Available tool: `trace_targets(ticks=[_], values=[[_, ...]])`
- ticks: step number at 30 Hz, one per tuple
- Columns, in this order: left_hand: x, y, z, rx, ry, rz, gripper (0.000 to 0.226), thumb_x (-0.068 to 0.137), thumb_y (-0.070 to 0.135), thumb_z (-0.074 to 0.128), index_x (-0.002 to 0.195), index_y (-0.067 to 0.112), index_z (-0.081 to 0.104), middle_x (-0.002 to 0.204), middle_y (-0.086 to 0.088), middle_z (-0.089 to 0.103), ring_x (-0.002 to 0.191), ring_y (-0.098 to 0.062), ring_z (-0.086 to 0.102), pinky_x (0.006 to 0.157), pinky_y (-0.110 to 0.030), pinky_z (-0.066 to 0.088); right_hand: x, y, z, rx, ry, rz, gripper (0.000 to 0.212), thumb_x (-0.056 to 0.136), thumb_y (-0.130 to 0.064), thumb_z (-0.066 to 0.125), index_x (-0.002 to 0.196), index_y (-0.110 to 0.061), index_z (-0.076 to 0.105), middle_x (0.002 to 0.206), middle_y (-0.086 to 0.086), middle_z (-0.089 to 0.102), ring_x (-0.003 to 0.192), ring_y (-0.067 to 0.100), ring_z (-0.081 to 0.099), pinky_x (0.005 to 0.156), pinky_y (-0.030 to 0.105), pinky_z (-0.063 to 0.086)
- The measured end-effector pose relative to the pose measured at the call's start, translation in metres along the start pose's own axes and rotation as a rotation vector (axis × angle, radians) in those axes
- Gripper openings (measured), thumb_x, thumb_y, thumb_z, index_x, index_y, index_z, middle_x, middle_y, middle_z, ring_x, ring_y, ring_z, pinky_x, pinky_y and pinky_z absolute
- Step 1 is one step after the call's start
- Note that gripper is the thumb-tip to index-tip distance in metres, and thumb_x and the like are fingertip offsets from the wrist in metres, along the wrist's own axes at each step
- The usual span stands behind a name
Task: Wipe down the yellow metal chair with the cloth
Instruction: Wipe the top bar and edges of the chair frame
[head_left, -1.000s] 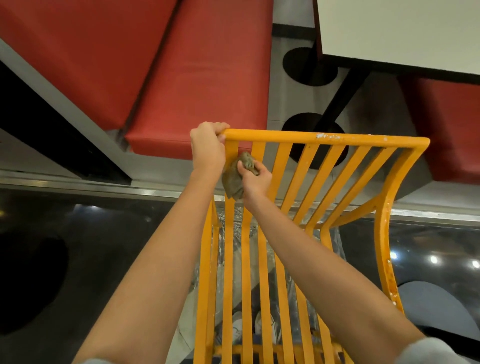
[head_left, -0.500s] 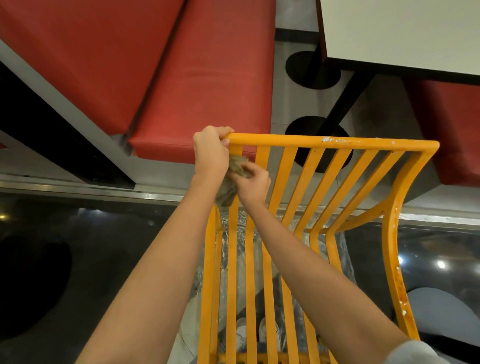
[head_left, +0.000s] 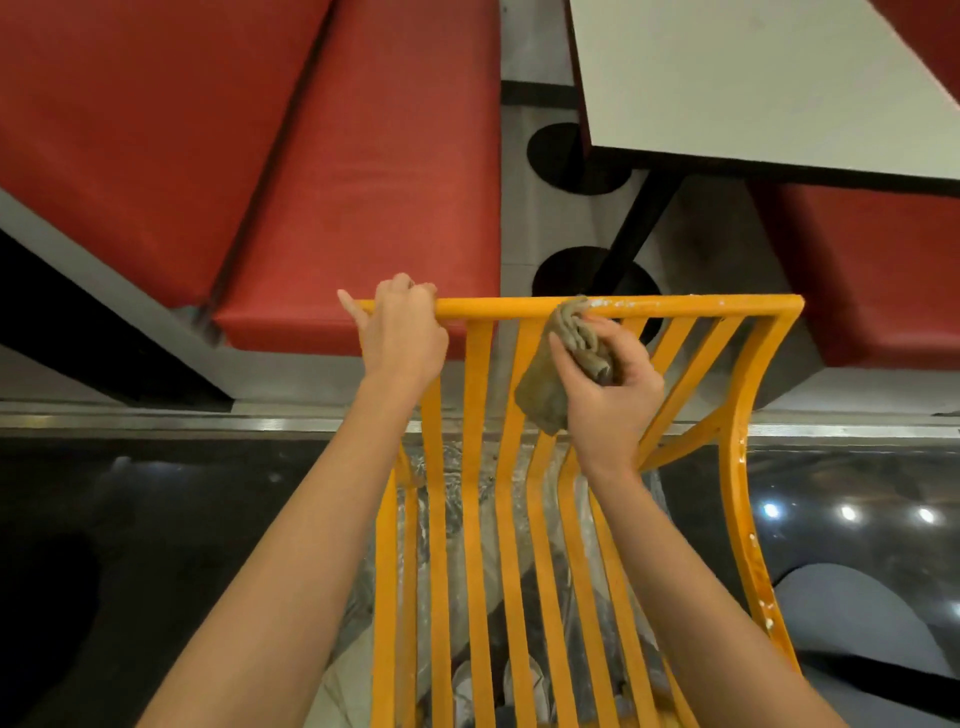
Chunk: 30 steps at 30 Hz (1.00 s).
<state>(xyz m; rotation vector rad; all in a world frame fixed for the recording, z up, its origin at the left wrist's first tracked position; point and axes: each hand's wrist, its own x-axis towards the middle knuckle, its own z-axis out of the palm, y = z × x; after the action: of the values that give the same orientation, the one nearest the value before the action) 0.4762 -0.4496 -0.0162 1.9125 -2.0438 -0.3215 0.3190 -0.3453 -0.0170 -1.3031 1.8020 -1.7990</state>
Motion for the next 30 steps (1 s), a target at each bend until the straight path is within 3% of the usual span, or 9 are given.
trace_targets(ticks=[4,7,11,13,16,18,24,26,30], values=[[0.004,0.029,0.015,-0.113,0.018,0.1,0.043,0.095,0.003,0.04,0.136,0.009,0.053,0.131,-0.01,0.057,0.13,-0.027,0.044,0.12,-0.052,0.004,0.054,0.006,0.009,-0.383,-0.038,-0.33,0.023,0.083,-0.021,0.075,0.099,-0.006,0.068,0.112,0.005,0.068,0.105,0.021,0.057,0.09,0.027,0.044],[0.007,0.031,0.028,-0.215,0.01,0.085,0.043,0.097,-0.001,0.035,0.137,0.001,0.05,0.131,-0.019,0.058,0.127,-0.034,0.046,0.118,-0.038,0.015,0.065,0.034,0.049,-0.771,-0.286,-0.377,0.024,0.09,-0.03,0.062,0.102,-0.009,0.062,0.1,0.008,0.068,0.1,0.03,0.059,0.088,0.037,0.036],[0.006,0.017,0.042,-0.18,0.095,0.15,0.036,0.094,-0.007,0.038,0.124,-0.001,0.058,0.117,-0.021,0.064,0.114,-0.038,0.052,0.114,-0.038,0.021,0.07,0.064,0.044,-0.718,-0.621,-0.491,0.036,0.093,-0.019,0.056,0.128,-0.013,0.057,0.112,0.005,0.067,0.107,0.027,0.058,0.092,0.032,0.033],[0.009,0.016,0.047,-0.155,0.095,0.182,0.034,0.091,-0.009,0.04,0.114,0.001,0.062,0.107,-0.019,0.066,0.104,-0.038,0.055,0.112,-0.04,0.024,0.083,0.073,0.015,-0.764,-0.605,-0.529,0.033,0.098,-0.024,0.048,0.129,-0.019,0.058,0.115,0.001,0.066,0.107,0.023,0.056,0.091,0.03,0.032],[0.014,0.016,0.049,-0.156,0.085,0.169,0.033,0.089,-0.013,0.041,0.106,0.001,0.065,0.097,-0.018,0.066,0.096,-0.038,0.056,0.111,-0.043,0.027,0.092,0.07,0.001,-0.849,-0.428,-0.287,0.031,0.105,-0.037,0.039,0.099,-0.017,0.062,0.093,0.002,0.065,0.09,0.027,0.058,0.084,0.035,0.031],[0.015,0.013,0.05,-0.169,0.088,0.164,0.033,0.087,-0.014,0.041,0.103,0.001,0.067,0.094,-0.019,0.066,0.094,-0.038,0.057,0.111,-0.043,0.026,0.093,0.059,0.027,-0.899,-0.443,-0.215,0.036,0.104,-0.039,0.037,0.082,-0.017,0.055,0.083,0.006,0.066,0.082,0.031,0.06,0.082,0.041,0.035],[0.016,0.009,0.054,-0.145,0.125,0.208,0.026,0.079,-0.017,0.042,0.084,-0.001,0.062,0.079,-0.02,0.06,0.081,-0.04,0.055,0.104,-0.048,0.031,0.081,0.044,0.067,-0.838,-0.769,-0.425,0.038,0.105,-0.044,0.034,0.112,-0.018,0.06,0.105,0.003,0.07,0.095,0.027,0.063,0.081,0.039,0.037],[0.017,0.007,0.058,-0.149,0.132,0.213,0.029,0.085,-0.014,0.043,0.095,-0.001,0.066,0.087,-0.02,0.064,0.088,-0.04,0.057,0.108,-0.045,0.027,0.087,0.06,0.039,-0.825,-0.707,-0.507,0.037,0.104,-0.046,0.034,0.117,-0.022,0.059,0.102,-0.003,0.067,0.092,0.022,0.06,0.081,0.038,0.038],[0.017,0.008,0.058,-0.183,0.138,0.206,0.03,0.094,-0.008,0.041,0.104,0.0,0.068,0.096,-0.02,0.067,0.095,-0.04,0.058,0.11,-0.045,0.027,0.102,0.07,0.017,-0.954,-0.499,-0.291,0.043,0.104,-0.047,0.032,0.084,-0.02,0.058,0.079,-0.003,0.061,0.081,0.026,0.06,0.082,0.041,0.036]])
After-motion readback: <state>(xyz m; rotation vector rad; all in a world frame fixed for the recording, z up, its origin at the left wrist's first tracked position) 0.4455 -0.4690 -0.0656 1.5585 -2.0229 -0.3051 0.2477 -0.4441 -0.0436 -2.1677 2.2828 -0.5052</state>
